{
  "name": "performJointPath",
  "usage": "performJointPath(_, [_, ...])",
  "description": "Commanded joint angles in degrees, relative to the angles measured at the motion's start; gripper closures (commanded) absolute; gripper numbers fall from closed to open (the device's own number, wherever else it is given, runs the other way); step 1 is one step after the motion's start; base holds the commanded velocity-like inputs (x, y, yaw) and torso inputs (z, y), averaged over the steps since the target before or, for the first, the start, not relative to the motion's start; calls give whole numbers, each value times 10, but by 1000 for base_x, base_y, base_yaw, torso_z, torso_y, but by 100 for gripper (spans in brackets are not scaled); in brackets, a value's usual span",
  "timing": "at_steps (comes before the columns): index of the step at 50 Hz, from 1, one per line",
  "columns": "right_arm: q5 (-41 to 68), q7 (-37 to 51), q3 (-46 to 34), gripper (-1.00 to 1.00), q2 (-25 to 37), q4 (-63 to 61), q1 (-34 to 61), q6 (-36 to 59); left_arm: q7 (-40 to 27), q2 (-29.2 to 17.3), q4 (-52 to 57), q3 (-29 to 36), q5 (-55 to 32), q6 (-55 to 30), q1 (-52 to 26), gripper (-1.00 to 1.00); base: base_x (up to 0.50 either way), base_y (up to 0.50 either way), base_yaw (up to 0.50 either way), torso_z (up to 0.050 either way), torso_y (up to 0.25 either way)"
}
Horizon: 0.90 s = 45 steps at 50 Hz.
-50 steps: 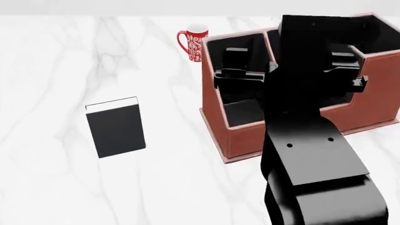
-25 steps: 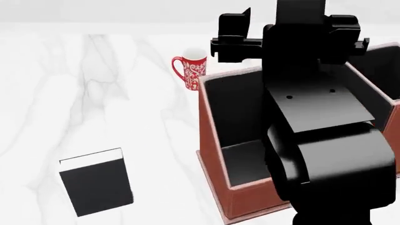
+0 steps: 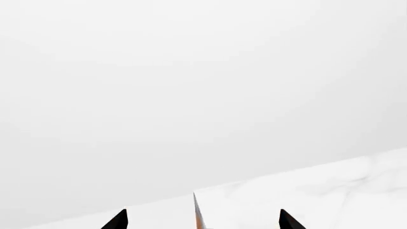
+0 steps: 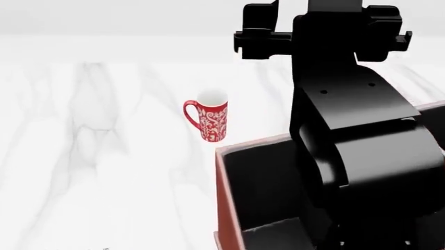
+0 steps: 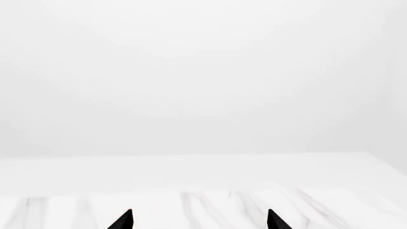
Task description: Pick up the book and place it in the right compartment of the caddy.
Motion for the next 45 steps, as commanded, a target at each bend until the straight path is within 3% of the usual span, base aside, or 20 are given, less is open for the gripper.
performJointPath(1, [7,2,-2,-100,0,3,3,1,-6,-1,-5,2,-5,10,9,-100,500,0,0,0,10])
performJointPath(11, [8,7,-10,-100,3,2,5,6,-13,-3,-7,4,-9,14,15,-100,500,0,0,0,1])
performJointPath(19, [16,8,-11,-100,3,-5,7,15,-18,-6,-6,9,-11,15,17,-100,0,0,0,0,1])
performJointPath(27, [27,-13,-69,-100,17,-53,13,60,-25,-10,-2,15,-11,12,18,-100,0,0,0,0,0])
performJointPath(31, [156,-135,-76,-100,20,-101,34,185,-26,-10,-4,18,-9,15,20,-100,0,0,0,0,0])
performJointPath(32, [242,-221,-162,-100,106,-187,14,175,-24,-9,-8,24,-8,17,19,-100,0,0,0,0,0])
performJointPath(33, [267,-307,-231,-100,113,-272,11,170,-24,-10,-9,25,-8,18,19,-100,0,0,0,0,0])
performJointPath(34, [262,-331,-239,-100,116,-279,7,165,-24,-10,-9,25,-8,18,20,-100,0,0,0,0,0])
performJointPath(45, [269,-351,-264,-100,135,-318,-4,136,-29,-15,-11,30,-11,19,22,-100,0,0,0,0,0])
